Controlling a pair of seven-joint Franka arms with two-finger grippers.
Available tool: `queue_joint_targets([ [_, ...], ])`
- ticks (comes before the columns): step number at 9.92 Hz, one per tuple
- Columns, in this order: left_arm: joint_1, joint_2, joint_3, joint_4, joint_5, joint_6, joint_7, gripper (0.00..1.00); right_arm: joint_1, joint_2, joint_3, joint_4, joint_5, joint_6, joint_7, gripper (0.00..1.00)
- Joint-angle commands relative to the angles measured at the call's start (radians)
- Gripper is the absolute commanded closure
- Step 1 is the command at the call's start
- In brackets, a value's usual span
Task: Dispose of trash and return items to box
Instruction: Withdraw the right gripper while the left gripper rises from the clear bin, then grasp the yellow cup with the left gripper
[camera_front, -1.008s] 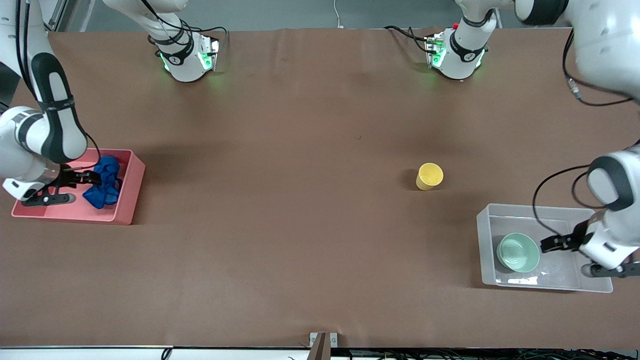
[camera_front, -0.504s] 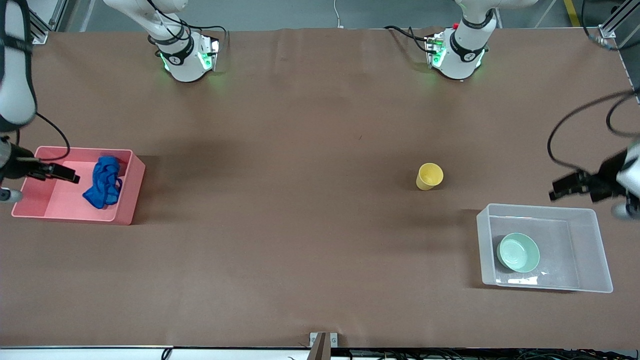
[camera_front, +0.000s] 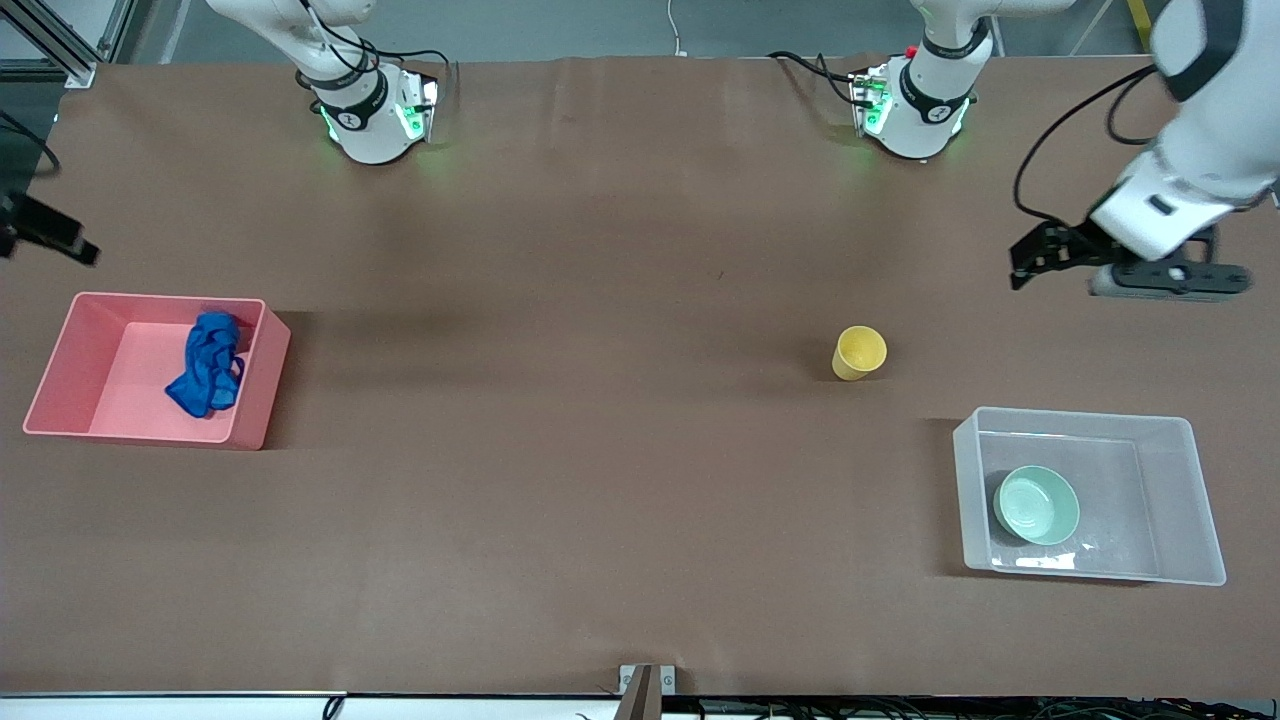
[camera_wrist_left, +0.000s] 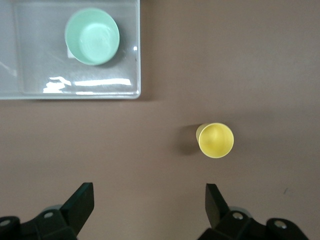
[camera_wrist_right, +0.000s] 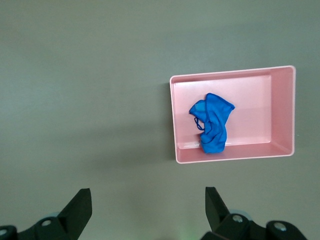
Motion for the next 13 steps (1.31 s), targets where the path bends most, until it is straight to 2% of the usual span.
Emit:
queue_joint_targets([
  [1,-0.005,0.047,-0.017,-0.139,0.014,0.163,-0.012,0.02,0.007,0.018,0.020,0.021,-0.047,-0.014,0.000,0.00],
  [4,-0.005,0.212,-0.118,-0.214,0.014,0.414,-0.095,0.04,0.005,0.018,0.031,0.028,-0.055,-0.017,-0.002,0.00],
  [7,-0.017,0.390,-0.140,-0.211,0.021,0.544,-0.095,0.08,0.002,0.022,0.031,0.059,-0.052,-0.015,-0.005,0.00],
  [9,-0.019,0.447,-0.141,-0.211,0.027,0.591,-0.095,0.09,0.002,0.022,0.031,0.059,-0.049,-0.015,-0.008,0.00],
  [10,-0.021,0.482,-0.144,-0.211,0.027,0.637,-0.096,0.14,0.002,0.021,0.029,0.059,-0.047,-0.015,-0.020,0.00],
  [11,-0.022,0.503,-0.150,-0.211,0.027,0.663,-0.098,0.43,0.002,0.021,0.029,0.057,-0.047,-0.017,-0.022,0.00],
  [12,-0.022,0.509,-0.150,-0.213,0.027,0.667,-0.106,0.77,0.004,0.021,0.029,0.057,-0.047,-0.017,-0.022,0.00],
  [13,-0.021,0.509,-0.152,-0.216,0.027,0.661,-0.116,0.96,0.002,0.021,0.029,0.056,-0.047,-0.017,-0.022,0.00],
])
